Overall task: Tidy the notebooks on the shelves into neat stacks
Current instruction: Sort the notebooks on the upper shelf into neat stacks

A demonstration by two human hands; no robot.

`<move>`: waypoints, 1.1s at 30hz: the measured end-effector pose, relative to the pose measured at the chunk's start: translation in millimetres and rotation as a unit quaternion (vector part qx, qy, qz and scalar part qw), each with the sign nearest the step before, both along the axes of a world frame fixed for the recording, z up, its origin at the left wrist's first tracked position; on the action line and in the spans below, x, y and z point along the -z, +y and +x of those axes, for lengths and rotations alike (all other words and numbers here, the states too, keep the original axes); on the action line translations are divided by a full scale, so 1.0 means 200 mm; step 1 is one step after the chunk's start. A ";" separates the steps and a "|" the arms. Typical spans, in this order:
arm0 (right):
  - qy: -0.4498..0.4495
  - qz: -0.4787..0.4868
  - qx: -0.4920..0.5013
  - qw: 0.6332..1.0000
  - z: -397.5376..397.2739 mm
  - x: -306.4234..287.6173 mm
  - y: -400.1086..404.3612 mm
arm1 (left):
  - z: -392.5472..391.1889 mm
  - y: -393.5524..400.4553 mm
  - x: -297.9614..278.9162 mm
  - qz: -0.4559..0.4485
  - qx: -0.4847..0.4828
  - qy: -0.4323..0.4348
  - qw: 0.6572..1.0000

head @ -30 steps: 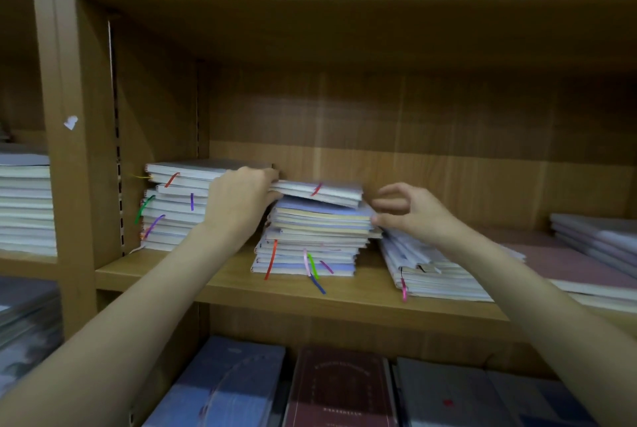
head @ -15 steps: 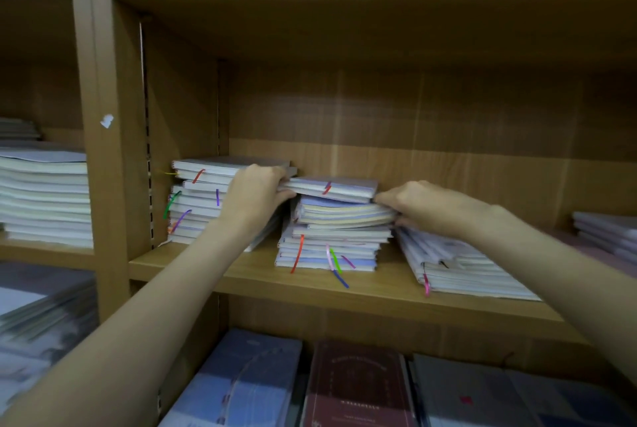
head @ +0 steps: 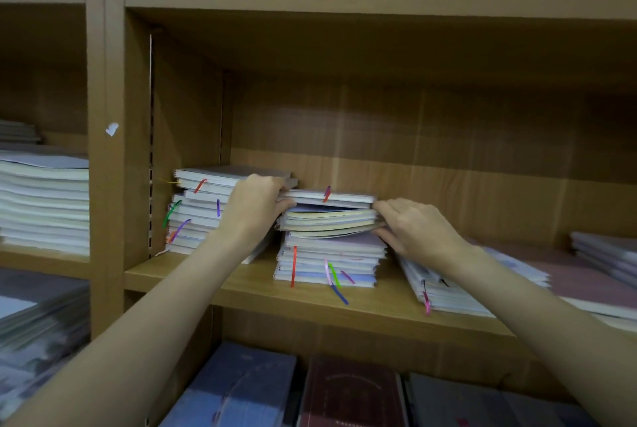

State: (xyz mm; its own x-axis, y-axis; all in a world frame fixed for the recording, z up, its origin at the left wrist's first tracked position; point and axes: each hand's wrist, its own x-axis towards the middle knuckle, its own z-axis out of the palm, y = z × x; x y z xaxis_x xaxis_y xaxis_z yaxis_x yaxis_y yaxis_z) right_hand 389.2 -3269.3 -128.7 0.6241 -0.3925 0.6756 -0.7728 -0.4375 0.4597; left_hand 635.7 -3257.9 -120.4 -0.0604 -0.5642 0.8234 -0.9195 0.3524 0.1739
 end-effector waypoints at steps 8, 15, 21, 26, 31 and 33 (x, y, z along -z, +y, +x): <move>0.030 0.010 -0.048 0.998 -0.15 -0.12 0.24 | 0.02 -0.03 -0.05 0.000 -0.019 -0.017 1.000; 0.096 -0.031 0.029 0.994 -0.05 0.11 0.27 | -0.04 0.03 0.05 0.006 0.016 -0.009 1.000; 0.033 -0.077 0.096 0.992 0.13 0.09 0.25 | -0.04 0.19 0.18 0.015 0.068 0.101 0.992; -0.046 -0.082 0.062 0.994 0.04 -0.14 0.36 | -0.07 0.20 0.30 0.161 0.107 0.026 0.981; -0.055 -0.075 0.064 0.994 -0.09 -0.25 0.57 | -0.11 0.25 0.26 0.133 0.097 0.058 0.985; -0.072 -0.074 0.055 0.993 -0.14 -0.27 0.64 | -0.14 0.29 0.24 0.077 0.120 0.054 0.988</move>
State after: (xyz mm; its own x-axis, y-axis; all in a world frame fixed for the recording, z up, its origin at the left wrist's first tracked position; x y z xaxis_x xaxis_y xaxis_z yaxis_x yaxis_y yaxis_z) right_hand 361.6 -3141.3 -75.3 0.4758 -0.3417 0.8105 -0.8744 -0.2832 0.3939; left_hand 607.9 -3200.8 -167.9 -0.1252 -0.6638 0.7374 -0.7856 0.5203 0.3350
